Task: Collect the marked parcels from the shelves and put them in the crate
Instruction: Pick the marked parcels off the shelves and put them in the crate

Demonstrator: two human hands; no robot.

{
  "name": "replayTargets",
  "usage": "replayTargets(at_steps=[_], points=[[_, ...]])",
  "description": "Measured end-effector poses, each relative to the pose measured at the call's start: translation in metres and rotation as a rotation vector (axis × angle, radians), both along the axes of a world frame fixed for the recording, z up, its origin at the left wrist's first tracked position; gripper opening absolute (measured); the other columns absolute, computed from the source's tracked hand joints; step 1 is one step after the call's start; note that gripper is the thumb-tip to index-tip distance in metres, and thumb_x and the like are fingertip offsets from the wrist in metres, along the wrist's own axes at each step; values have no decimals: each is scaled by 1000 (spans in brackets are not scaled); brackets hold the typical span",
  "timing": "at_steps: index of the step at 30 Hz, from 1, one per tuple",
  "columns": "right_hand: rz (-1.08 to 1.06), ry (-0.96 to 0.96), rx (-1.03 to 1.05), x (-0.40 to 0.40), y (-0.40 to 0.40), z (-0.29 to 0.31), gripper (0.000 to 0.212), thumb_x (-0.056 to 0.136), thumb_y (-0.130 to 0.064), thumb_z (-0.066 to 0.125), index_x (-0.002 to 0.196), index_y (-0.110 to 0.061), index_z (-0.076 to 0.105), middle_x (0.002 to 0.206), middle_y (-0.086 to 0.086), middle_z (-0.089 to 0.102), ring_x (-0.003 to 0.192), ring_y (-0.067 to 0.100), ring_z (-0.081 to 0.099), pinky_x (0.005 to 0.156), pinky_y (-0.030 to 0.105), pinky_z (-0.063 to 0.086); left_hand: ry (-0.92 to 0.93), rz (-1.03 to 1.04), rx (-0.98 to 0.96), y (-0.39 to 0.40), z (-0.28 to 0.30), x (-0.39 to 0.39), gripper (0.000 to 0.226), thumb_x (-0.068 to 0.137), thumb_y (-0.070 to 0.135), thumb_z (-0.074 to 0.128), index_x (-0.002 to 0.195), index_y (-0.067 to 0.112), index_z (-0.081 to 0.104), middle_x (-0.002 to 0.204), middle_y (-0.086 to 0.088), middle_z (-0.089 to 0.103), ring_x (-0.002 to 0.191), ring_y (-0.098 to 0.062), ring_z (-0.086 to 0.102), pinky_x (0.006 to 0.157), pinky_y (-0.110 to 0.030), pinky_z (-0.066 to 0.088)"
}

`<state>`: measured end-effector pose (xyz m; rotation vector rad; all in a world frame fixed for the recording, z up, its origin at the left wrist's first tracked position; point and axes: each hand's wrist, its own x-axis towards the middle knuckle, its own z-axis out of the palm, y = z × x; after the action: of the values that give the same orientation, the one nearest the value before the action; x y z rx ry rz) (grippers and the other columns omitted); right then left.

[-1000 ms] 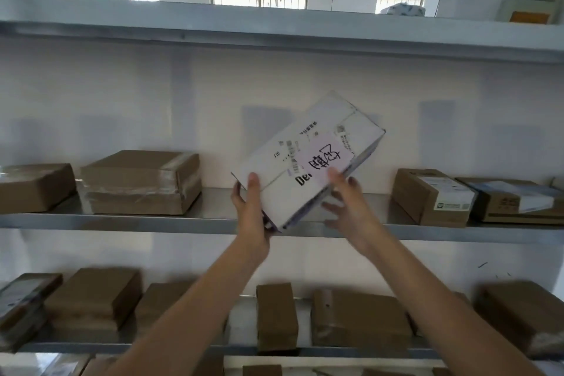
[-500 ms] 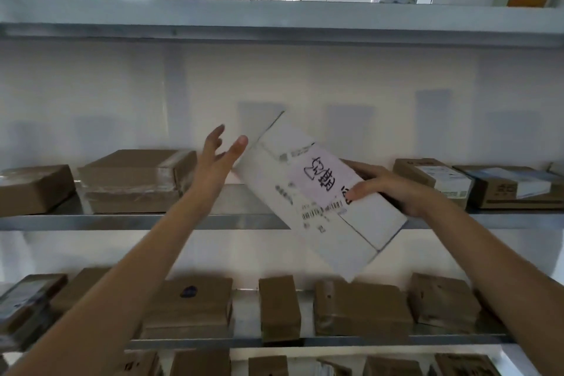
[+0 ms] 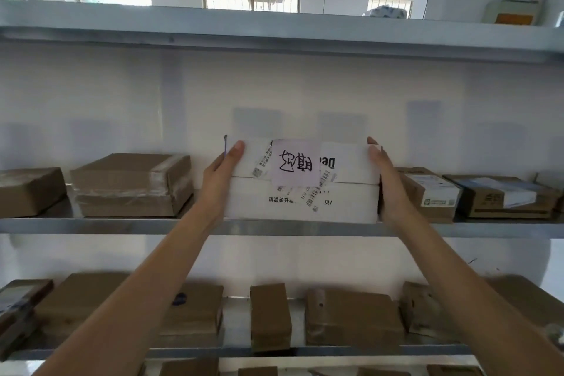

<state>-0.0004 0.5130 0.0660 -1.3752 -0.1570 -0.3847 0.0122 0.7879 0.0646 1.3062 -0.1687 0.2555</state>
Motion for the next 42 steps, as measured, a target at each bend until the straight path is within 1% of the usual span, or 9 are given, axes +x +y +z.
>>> replayTargets(at_steps=[5, 11, 15, 19, 22, 26, 34, 36, 42], points=[[-125, -30, 73, -5, 10, -12, 40, 94, -41, 54, 128, -20, 58, 106, -4, 72, 86, 5, 70, 75, 28, 57, -6, -13, -21, -7, 4, 1, 46, 83, 52, 63, 111, 15, 69, 100, -6, 75, 94, -25, 71, 82, -40, 57], [-126, -58, 29, -8, 2, -2, 28, 92, -43, 57, 115, -26, 63, 103, -7, 72, 92, 10, 69, 76, 28, 53, -12, 27, -5, -15, -1, 1, 31, 88, 49, 58, 94, 21, 70, 83, 4, 76, 76, -12, 73, 63, -26, 58], [-197, -47, 45, -13, -3, -1, 46, 91, -44, 60, 131, -22, 52, 112, -5, 67, 95, 8, 66, 69, 19, 52, 15, -67, 26, -20, -3, -1, 39, 95, 54, 42, 99, 25, 67, 85, 6, 76, 76, -10, 72, 58, -24, 56], [-292, 16, 86, -21, -17, -5, 46, 87, -50, 63, 121, -21, 52, 113, -1, 64, 95, 11, 64, 72, 25, 51, -65, -137, 59, -30, -6, -5, 39, 100, 46, 34, 118, 24, 62, 106, 9, 72, 98, -7, 68, 83, -29, 54], [-321, -2, 115, -32, -34, -8, 32, 89, -45, 62, 107, -20, 61, 100, -5, 68, 86, 8, 66, 71, 26, 51, -144, -151, 151, -47, -6, -2, 58, 92, 53, 40, 142, 23, 45, 134, 3, 59, 123, -15, 55, 105, -40, 43], [-339, 6, 181, -54, -69, -16, 28, 89, -43, 62, 107, -22, 69, 107, -2, 72, 100, 17, 68, 91, 40, 53, -162, -182, 168, -85, -7, 3, 59, 91, 52, 40, 145, 29, 39, 140, 7, 53, 128, -12, 50, 110, -44, 38], [-591, 131, 85, -132, -144, -55, 32, 96, -48, 49, 115, -26, 61, 109, 5, 69, 97, 22, 66, 85, 39, 55, -141, -396, 190, -195, -49, -4, 48, 99, 48, 34, 146, 37, 34, 148, 18, 38, 134, -4, 38, 116, -35, 27], [-680, 151, 75, -158, -166, -64, 27, 98, -48, 43, 107, -30, 60, 102, 4, 70, 89, 21, 68, 78, 37, 57, -105, -441, 194, -230, -57, -18, 46, 102, 43, 31, 147, 32, 35, 141, 19, 40, 127, -2, 41, 107, -23, 30], [-892, 220, 133, -247, -231, -93, 34, 97, -51, 45, 110, -26, 64, 102, 6, 72, 93, 29, 69, 80, 52, 57, 98, -699, 139, -335, -81, -74, 36, 101, 37, 39, 134, 25, 46, 117, 1, 62, 90, -11, 63, 71, -25, 52]])
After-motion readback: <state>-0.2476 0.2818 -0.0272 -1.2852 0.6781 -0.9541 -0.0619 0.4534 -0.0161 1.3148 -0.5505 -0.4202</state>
